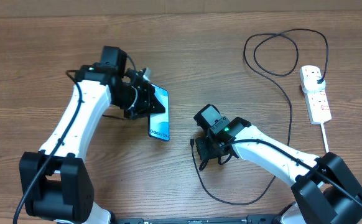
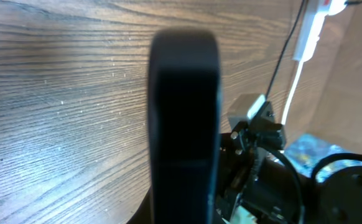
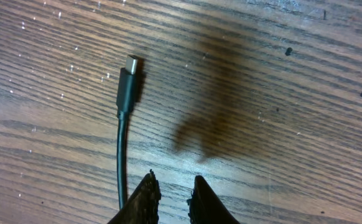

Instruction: Plug charger to phone and switch on socket

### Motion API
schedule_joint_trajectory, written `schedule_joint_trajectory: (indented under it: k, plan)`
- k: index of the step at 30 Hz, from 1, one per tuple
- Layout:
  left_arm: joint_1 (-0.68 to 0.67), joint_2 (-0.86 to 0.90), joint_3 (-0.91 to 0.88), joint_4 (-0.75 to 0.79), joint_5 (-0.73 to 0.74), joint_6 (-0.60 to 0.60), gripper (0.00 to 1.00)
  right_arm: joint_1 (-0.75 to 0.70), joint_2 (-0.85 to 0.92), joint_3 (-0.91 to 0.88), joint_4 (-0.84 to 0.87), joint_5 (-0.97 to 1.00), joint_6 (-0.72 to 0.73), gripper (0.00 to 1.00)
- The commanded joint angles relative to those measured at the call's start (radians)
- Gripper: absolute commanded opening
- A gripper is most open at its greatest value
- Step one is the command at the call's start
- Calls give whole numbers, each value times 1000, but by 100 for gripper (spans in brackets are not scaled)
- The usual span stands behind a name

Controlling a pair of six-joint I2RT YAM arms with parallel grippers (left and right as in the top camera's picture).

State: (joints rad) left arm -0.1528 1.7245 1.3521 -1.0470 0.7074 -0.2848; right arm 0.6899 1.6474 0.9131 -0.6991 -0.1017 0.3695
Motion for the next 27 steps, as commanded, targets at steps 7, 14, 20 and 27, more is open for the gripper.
schedule_joint_trajectory:
  k: [7,14,20,27]
  plan:
    - [-84,-10,-2,15,-116,16,4,5,3,-11,6,12,4,16]
    - [-92,-10,-3,15,-165,15,4,5,3,-11,6,12,4,17]
    - [-95,-10,-3,17,-168,15,4,5,3,-11,6,13,4,17]
    - [-97,2,-3,24,-168,15,4,5,3,-11,6,14,4,17]
